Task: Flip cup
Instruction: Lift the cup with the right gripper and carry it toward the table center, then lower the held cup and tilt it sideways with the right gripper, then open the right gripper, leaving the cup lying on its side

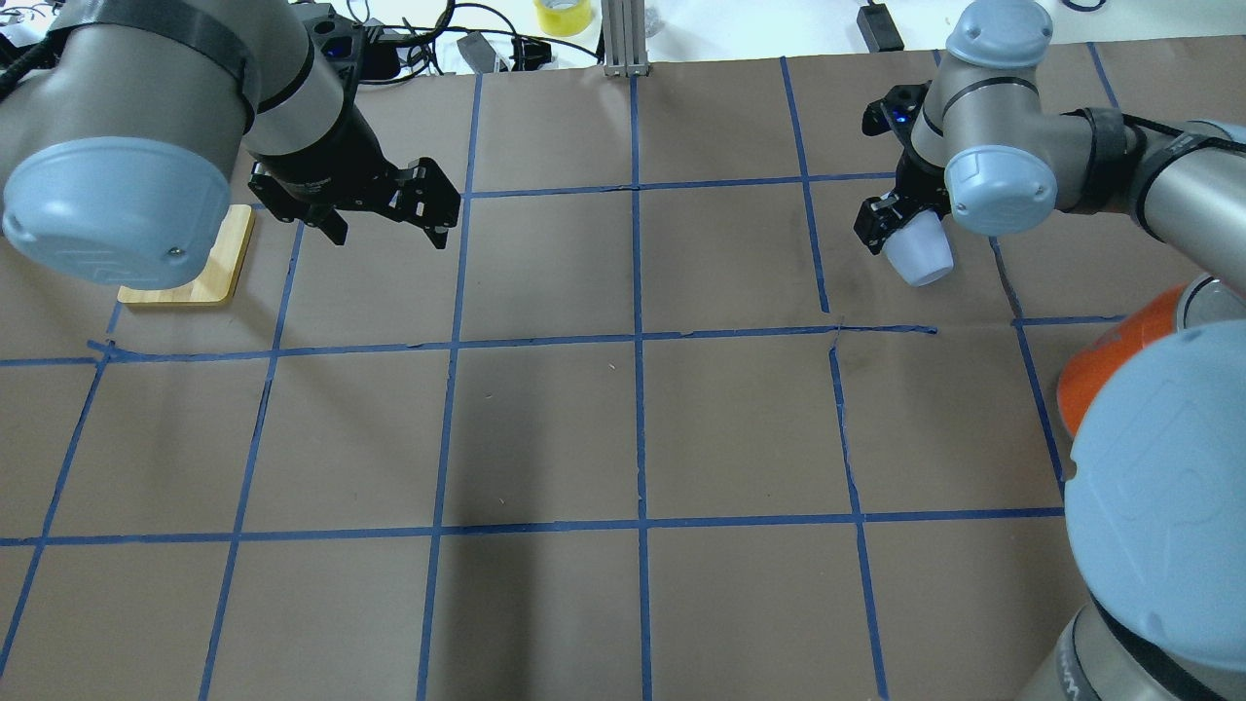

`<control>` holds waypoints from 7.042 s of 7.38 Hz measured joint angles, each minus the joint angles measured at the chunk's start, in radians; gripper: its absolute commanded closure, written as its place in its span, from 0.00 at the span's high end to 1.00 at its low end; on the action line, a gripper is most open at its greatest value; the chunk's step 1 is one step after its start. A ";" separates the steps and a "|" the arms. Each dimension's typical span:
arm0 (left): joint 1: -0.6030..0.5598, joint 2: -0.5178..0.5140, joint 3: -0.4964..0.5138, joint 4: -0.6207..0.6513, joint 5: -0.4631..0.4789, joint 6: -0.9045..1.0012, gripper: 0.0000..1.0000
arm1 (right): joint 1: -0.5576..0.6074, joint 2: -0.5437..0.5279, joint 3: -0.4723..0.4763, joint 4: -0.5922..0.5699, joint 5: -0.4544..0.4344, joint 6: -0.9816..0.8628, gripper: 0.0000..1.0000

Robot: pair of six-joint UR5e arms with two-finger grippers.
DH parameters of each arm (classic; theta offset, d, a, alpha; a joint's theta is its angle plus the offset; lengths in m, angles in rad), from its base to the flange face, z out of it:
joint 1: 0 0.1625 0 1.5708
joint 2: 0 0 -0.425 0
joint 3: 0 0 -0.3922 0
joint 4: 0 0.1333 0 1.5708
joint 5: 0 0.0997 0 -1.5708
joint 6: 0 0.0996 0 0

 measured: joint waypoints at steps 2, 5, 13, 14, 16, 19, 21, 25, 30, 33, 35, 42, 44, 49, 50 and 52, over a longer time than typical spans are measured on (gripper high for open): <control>0.000 0.001 -0.004 0.000 0.000 0.000 1.00 | 0.067 -0.024 0.001 0.013 0.021 -0.113 0.00; 0.000 0.000 -0.007 0.001 0.000 0.003 1.00 | 0.201 -0.040 0.000 0.020 0.045 -0.194 0.00; -0.001 0.000 -0.019 0.001 -0.002 -0.001 1.00 | 0.323 -0.050 -0.013 0.131 0.099 -0.526 0.00; -0.002 0.000 -0.019 0.002 -0.002 -0.001 1.00 | 0.333 -0.048 -0.016 0.121 0.113 -0.592 0.00; -0.002 -0.001 -0.019 0.001 -0.002 -0.001 1.00 | 0.365 -0.045 -0.019 0.093 0.139 -0.773 0.00; -0.002 -0.001 -0.022 0.001 -0.002 -0.001 1.00 | 0.423 0.017 -0.040 -0.021 0.150 -0.798 0.00; -0.003 0.000 -0.024 0.001 -0.002 0.001 1.00 | 0.468 0.068 -0.106 -0.023 0.133 -0.745 0.00; -0.002 0.005 -0.029 0.002 -0.002 0.027 1.00 | 0.533 0.123 -0.157 -0.012 0.101 -0.650 0.00; 0.000 0.010 -0.029 0.003 -0.002 0.054 1.00 | 0.570 0.179 -0.173 -0.060 0.091 -0.595 0.00; 0.000 0.008 -0.029 0.003 -0.002 0.054 1.00 | 0.575 0.184 -0.173 -0.061 0.104 -0.594 0.25; -0.001 0.005 -0.029 0.003 -0.001 0.053 1.00 | 0.575 0.186 -0.173 -0.063 0.119 -0.594 0.36; -0.002 0.004 -0.030 0.002 -0.002 0.053 1.00 | 0.575 0.206 -0.172 -0.114 0.228 -0.530 0.99; -0.002 0.003 -0.031 0.002 -0.002 0.053 1.00 | 0.575 0.208 -0.172 -0.119 0.245 -0.517 0.99; -0.002 0.002 -0.030 0.003 -0.002 0.052 1.00 | 0.547 0.171 -0.175 -0.108 0.246 -0.511 0.99; -0.002 0.002 -0.030 0.003 -0.002 0.052 1.00 | 0.534 0.158 -0.175 -0.104 0.246 -0.508 1.00; -0.002 0.003 -0.030 0.003 -0.002 0.052 1.00 | 0.491 0.106 -0.173 -0.056 0.245 -0.468 1.00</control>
